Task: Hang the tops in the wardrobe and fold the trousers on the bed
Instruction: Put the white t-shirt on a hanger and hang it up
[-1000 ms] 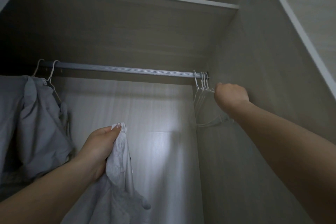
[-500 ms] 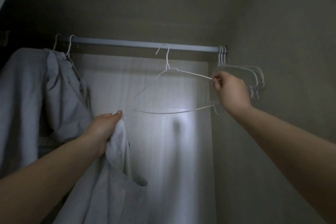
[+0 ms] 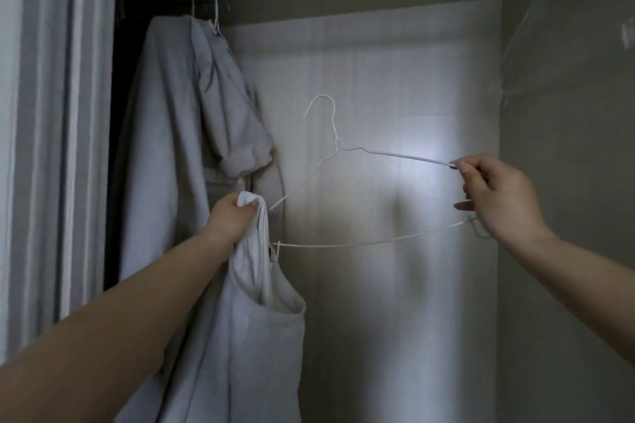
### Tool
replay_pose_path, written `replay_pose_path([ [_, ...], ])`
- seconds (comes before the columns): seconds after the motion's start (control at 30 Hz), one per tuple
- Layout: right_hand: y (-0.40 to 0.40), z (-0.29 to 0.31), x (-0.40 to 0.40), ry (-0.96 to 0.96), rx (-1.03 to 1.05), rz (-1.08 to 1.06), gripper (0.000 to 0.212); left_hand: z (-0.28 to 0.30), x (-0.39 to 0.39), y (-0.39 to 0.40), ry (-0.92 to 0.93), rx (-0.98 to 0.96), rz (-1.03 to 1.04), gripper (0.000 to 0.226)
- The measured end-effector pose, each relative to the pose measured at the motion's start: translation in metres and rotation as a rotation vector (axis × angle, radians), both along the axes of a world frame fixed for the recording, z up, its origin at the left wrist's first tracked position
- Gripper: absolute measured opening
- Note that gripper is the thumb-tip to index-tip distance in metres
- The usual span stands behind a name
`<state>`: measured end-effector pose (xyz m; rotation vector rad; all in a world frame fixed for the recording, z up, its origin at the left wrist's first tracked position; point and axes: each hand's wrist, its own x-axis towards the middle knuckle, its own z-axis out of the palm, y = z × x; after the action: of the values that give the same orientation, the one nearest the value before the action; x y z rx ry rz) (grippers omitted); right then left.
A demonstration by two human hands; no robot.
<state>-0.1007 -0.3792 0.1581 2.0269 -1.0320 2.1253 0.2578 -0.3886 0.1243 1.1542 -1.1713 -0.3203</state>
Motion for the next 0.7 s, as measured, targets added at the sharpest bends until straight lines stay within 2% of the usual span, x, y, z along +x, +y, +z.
replay_pose_path([
  [0.23,0.006,-0.015,-0.002,-0.002,-0.007,0.049,0.018,-0.019,0.025,0.000,-0.009,0.102,0.109,0.016],
  [0.57,0.017,-0.012,-0.001,0.020,-0.032,0.051,0.017,-0.027,0.022,-0.001,0.039,0.132,0.078,0.025],
  [0.7,0.024,-0.012,0.004,0.024,-0.048,0.028,0.017,-0.030,0.014,-0.003,0.004,0.153,0.053,0.026],
])
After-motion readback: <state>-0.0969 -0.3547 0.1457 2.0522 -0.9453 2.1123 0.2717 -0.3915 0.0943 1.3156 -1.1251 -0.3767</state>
